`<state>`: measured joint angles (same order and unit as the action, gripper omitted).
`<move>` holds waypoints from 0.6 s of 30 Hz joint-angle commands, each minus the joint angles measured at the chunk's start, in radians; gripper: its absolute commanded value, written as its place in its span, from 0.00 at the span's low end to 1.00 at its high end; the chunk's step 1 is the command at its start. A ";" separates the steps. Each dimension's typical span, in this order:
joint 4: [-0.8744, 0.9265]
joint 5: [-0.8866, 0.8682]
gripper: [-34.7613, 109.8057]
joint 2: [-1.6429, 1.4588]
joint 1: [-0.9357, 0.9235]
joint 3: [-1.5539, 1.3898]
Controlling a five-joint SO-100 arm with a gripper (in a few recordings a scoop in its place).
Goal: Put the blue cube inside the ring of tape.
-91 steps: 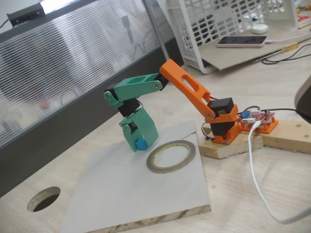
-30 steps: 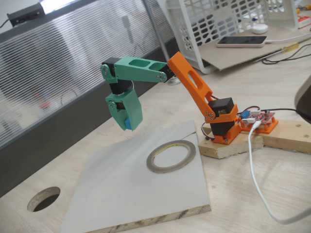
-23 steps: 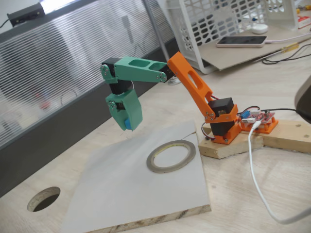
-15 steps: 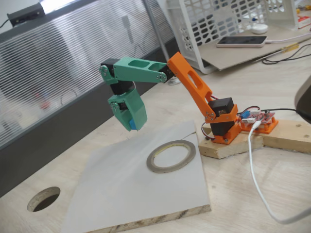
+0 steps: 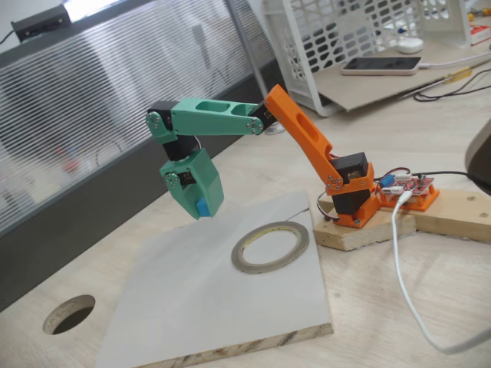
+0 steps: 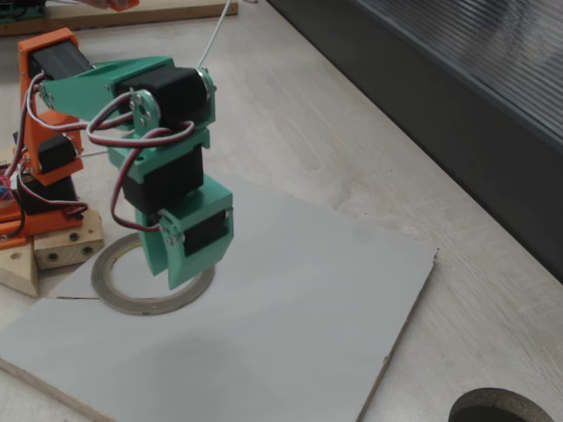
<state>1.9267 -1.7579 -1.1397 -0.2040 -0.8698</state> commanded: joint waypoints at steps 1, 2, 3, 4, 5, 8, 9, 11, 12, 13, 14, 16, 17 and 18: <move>0.017 -0.006 0.26 -0.054 0.006 0.014; 0.017 -0.006 0.26 -0.054 0.006 0.014; 0.017 -0.006 0.26 -0.054 0.006 0.014; 0.017 -0.006 0.26 -0.054 0.006 0.014; 0.017 -0.006 0.26 -0.054 0.006 0.014; 0.017 -0.006 0.26 -0.057 0.008 0.012; 0.017 -0.006 0.26 -0.058 0.008 0.006; 0.009 -0.006 0.26 -0.097 0.008 -0.035; 0.006 -0.006 0.26 -0.133 0.008 -0.069; 0.005 -0.006 0.26 -0.172 0.008 -0.109; 0.005 -0.006 0.26 -0.213 0.008 -0.156; 0.003 -0.006 0.26 -0.285 0.008 -0.253; 0.003 -0.006 0.26 -0.316 0.008 -0.302; 0.003 -0.006 0.26 -0.344 0.008 -0.347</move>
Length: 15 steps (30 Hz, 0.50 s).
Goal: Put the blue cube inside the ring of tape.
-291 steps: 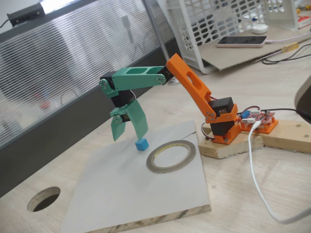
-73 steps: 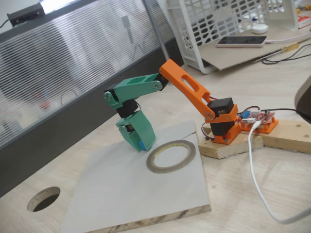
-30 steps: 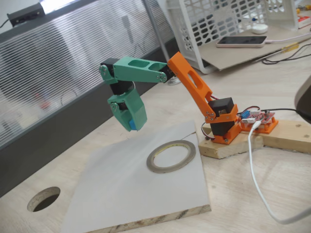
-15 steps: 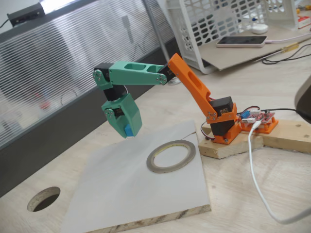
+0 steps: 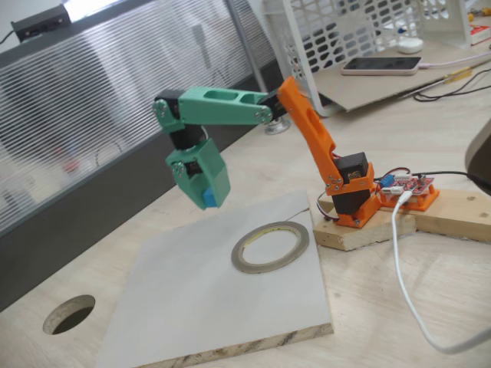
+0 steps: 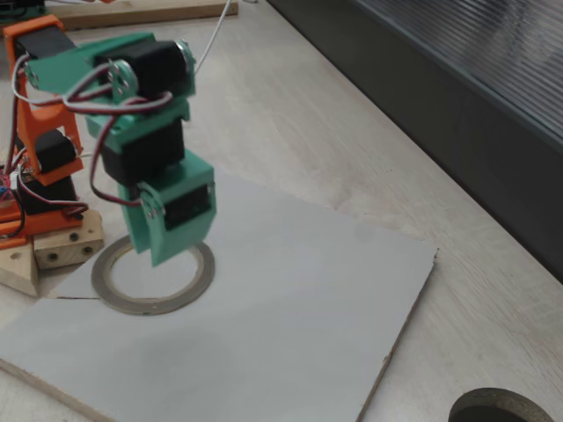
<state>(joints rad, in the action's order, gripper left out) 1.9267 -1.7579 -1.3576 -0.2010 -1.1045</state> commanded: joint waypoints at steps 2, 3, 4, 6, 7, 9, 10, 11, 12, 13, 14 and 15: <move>0.003 -0.006 0.26 -0.175 0.005 -0.192; 0.003 -0.006 0.26 -0.196 0.005 -0.230; 0.003 -0.006 0.26 -0.218 0.005 -0.264; 0.002 -0.006 0.26 -0.256 0.005 -0.328; 0.002 -0.006 0.26 -0.275 0.005 -0.360; 0.002 -0.006 0.26 -0.308 0.005 -0.422; 0.002 -0.006 0.26 -0.324 0.005 -0.453; 0.000 -0.006 0.26 -0.337 0.005 -0.483; -0.002 -0.006 0.26 -0.350 0.005 -0.515; -0.012 -0.006 0.26 -0.362 0.005 -0.546; -0.034 -0.006 0.26 -0.373 0.005 -0.578; -0.064 -0.006 0.26 -0.387 0.005 -0.612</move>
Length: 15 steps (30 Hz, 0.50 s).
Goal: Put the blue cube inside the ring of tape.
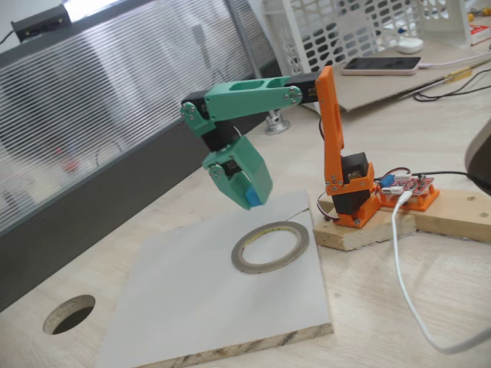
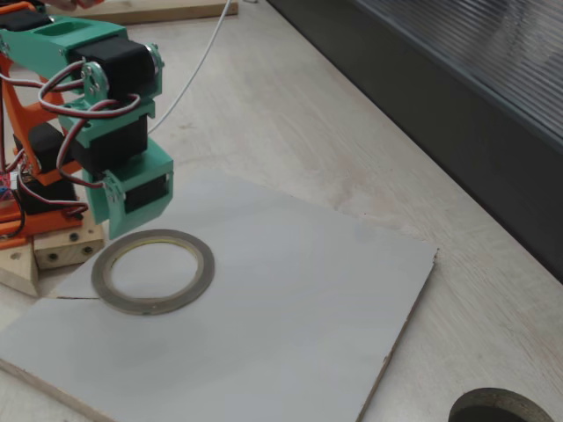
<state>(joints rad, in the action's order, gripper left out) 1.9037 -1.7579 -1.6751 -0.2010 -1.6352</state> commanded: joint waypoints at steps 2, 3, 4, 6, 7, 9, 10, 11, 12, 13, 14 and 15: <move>-0.109 -0.006 0.26 -0.103 0.005 -0.150; -0.143 -0.006 0.26 -0.121 0.005 -0.186; -0.173 -0.006 0.26 -0.141 0.005 -0.221; -0.225 -0.006 0.26 -0.176 0.005 -0.295; -0.250 -0.006 0.26 -0.189 0.005 -0.331; -0.299 -0.006 0.26 -0.209 0.005 -0.397; -0.327 -0.006 0.26 -0.218 0.005 -0.426; -0.357 -0.006 0.26 -0.225 0.005 -0.453; -0.391 -0.006 0.26 -0.233 0.005 -0.476; -0.423 -0.006 0.26 -0.241 0.005 -0.495; -0.456 -0.006 0.26 -0.247 0.005 -0.514; -0.488 -0.006 0.26 -0.255 0.005 -0.528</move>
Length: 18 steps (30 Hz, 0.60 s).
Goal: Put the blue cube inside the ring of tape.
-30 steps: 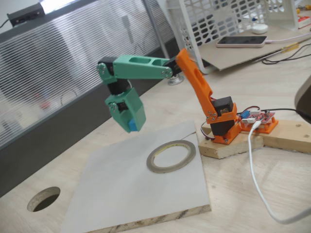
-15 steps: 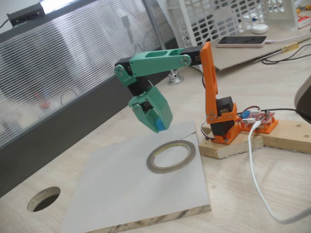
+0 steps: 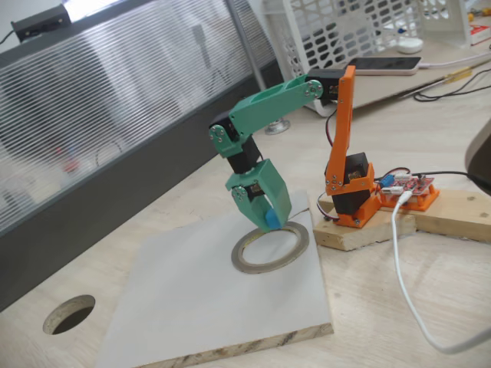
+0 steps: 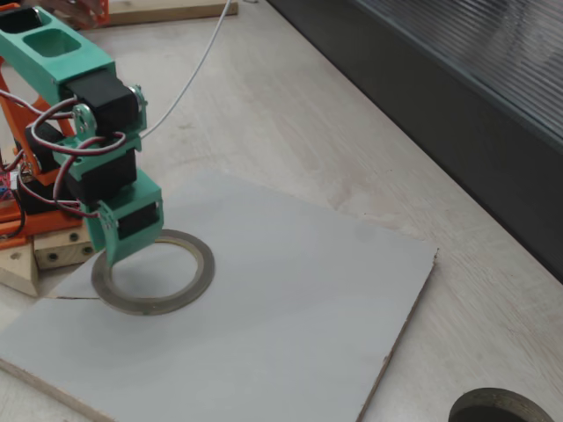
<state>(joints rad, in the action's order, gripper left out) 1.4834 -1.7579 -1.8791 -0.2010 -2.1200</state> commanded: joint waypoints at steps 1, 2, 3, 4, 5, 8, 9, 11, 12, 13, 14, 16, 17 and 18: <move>-0.098 -0.006 0.26 -0.055 0.005 -0.055; -0.126 -0.006 0.26 -0.060 0.005 -0.066; -0.152 -0.006 0.26 -0.064 0.011 -0.075; -0.175 -0.006 0.26 -0.067 0.029 -0.084; -0.193 -0.006 0.26 -0.069 0.055 -0.095; -0.229 -0.008 0.26 -0.069 0.146 -0.109; -0.236 -0.008 0.26 -0.069 0.170 -0.109; -0.239 -0.008 0.26 -0.069 0.184 -0.109; -0.241 -0.008 0.26 -0.069 0.184 -0.109; -0.241 -0.008 0.26 -0.069 0.183 -0.109; -0.241 -0.008 0.26 -0.069 0.183 -0.109; -0.241 -0.008 0.26 -0.069 0.181 -0.109; -0.241 -0.008 0.26 -0.069 0.181 -0.107; -0.241 -0.008 0.26 -0.069 0.181 -0.104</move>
<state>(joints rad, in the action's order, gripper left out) 1.2471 -1.7579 -1.9083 -0.0215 -2.2151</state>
